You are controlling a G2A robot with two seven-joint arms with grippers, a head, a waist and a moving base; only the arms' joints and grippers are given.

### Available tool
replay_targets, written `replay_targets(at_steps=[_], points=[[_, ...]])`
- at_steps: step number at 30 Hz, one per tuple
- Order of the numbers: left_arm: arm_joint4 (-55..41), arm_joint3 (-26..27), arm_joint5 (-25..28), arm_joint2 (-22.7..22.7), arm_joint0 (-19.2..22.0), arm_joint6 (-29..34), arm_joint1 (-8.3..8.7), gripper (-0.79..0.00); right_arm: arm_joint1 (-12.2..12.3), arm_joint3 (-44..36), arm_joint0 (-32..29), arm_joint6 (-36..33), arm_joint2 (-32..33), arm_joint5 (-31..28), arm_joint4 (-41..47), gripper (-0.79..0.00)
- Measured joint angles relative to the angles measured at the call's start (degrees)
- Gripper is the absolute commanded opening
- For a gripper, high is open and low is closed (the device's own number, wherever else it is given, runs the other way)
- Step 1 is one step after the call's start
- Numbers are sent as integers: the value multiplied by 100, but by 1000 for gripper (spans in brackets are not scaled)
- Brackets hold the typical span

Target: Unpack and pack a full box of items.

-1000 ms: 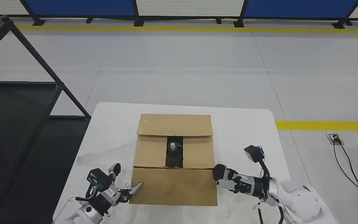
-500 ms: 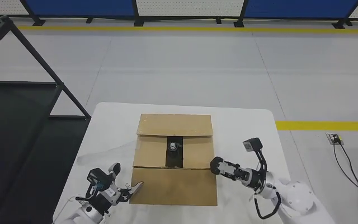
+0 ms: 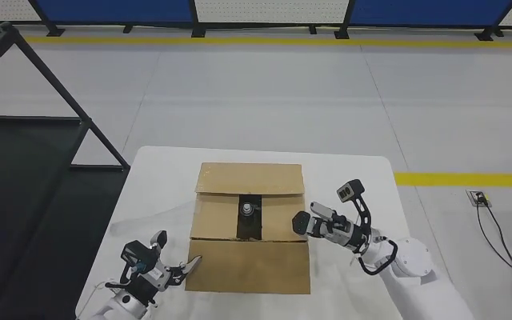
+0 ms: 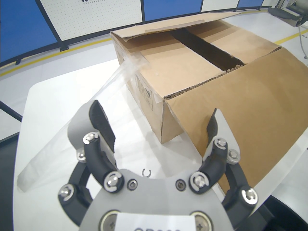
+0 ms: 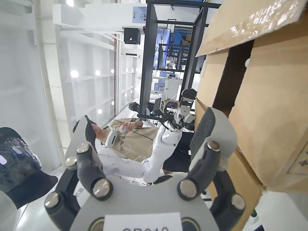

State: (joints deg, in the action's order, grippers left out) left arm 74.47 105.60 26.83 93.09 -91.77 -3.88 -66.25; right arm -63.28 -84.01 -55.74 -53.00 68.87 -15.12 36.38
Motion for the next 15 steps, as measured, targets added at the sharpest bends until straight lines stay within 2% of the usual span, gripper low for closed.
replay_targets(at_steps=[2, 7, 15], points=[[-12, 1, -4, -14, 2, 15, 0, 0, -10, -66, -23, 101, -55, 94, -60, 0], [52, 31, 34, -61, 40, 46, 9, 0, -94, -105, 169, 1022, -311, 611, -483, 0], [138, 48, 39, -45, -42, -70, 25, 0, -200, 27, 494, 1873, -527, 1063, -917, 0]])
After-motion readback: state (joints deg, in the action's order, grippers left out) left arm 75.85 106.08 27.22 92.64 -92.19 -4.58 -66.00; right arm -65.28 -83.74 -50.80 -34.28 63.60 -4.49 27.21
